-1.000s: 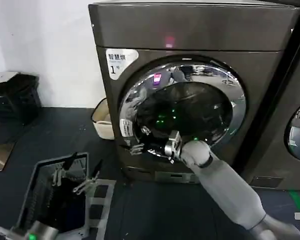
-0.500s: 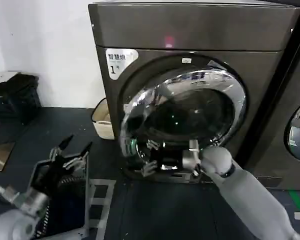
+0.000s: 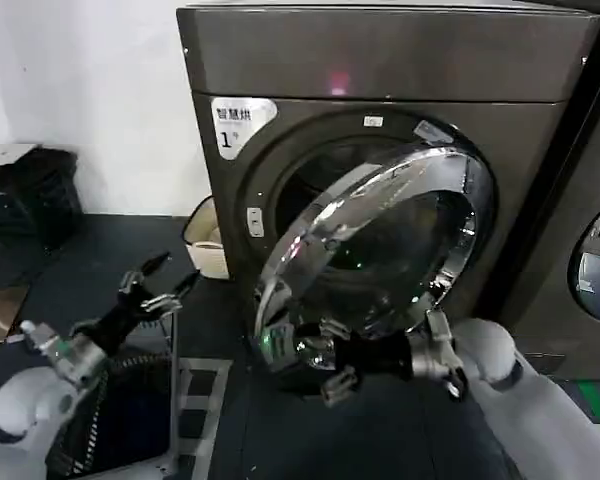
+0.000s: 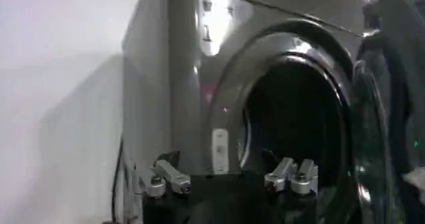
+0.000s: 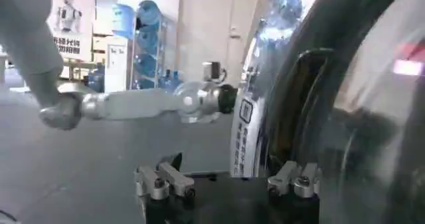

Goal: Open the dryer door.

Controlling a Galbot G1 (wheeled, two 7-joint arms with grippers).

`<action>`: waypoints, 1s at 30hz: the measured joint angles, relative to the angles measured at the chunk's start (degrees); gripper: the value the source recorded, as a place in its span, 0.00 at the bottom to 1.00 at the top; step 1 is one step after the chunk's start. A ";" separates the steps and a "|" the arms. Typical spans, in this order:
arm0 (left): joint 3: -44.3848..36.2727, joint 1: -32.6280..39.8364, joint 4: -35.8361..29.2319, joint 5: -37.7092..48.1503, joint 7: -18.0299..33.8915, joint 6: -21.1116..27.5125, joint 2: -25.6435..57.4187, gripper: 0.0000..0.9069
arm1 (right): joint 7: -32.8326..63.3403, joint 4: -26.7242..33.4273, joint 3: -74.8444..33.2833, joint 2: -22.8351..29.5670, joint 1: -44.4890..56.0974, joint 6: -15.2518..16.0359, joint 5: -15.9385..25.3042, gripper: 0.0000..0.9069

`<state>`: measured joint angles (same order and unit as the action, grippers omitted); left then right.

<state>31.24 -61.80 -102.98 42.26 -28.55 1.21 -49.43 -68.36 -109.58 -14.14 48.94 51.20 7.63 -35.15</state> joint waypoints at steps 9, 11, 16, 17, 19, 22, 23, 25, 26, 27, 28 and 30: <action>-17.09 8.30 2.28 1.43 -1.24 1.29 2.33 1.00 | -8.85 -0.05 -13.30 -3.01 11.58 -3.47 -1.11 1.00; -20.67 10.63 2.81 1.99 -0.98 1.87 1.20 1.00 | -10.82 1.02 -17.08 -3.13 13.55 -3.29 0.07 1.00; -27.35 15.54 4.14 0.38 -1.25 1.90 -1.94 1.00 | -13.67 5.55 -27.43 -2.75 17.01 -2.87 1.56 1.00; -28.44 16.37 4.22 0.31 -1.26 1.88 -2.55 1.00 | -13.72 6.68 -29.93 -2.40 17.43 -2.59 1.56 1.00; -30.56 17.81 4.29 0.33 -1.36 1.87 -3.74 1.00 | -13.56 8.62 -34.39 -1.74 18.07 -1.87 1.75 1.00; -33.53 19.90 4.38 0.15 -1.96 1.83 -4.92 1.00 | -12.71 11.91 -41.31 -0.06 19.36 -1.34 1.76 1.00; -34.40 20.45 4.39 -0.60 -2.13 1.87 -5.29 1.00 | -12.55 12.91 -43.39 0.55 19.78 -1.39 2.08 1.00; -35.98 21.54 4.02 -2.16 -2.67 1.84 -5.92 1.00 | -11.88 14.71 -47.57 1.96 20.56 -1.74 3.92 1.00; -36.60 22.00 3.69 -1.84 -2.61 2.05 -5.99 1.00 | -11.10 15.41 -49.91 2.72 20.99 -1.90 4.11 1.00; -37.32 22.52 3.23 -1.56 -2.61 2.17 -6.01 1.00 | -9.80 15.90 -52.27 3.61 21.47 -2.22 3.43 1.00; -37.91 22.94 3.00 -1.50 -2.66 2.04 -6.01 1.00 | -8.74 16.34 -54.56 4.31 21.86 -2.72 2.62 1.00; -39.33 23.78 2.87 -1.22 -2.71 2.00 -6.26 1.00 | -4.70 16.67 -58.95 5.80 22.68 -3.72 -0.29 1.00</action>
<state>-8.10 -38.02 -100.11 41.04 -31.26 3.20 -55.69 -73.06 -92.91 -73.09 54.75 73.88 3.91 -35.44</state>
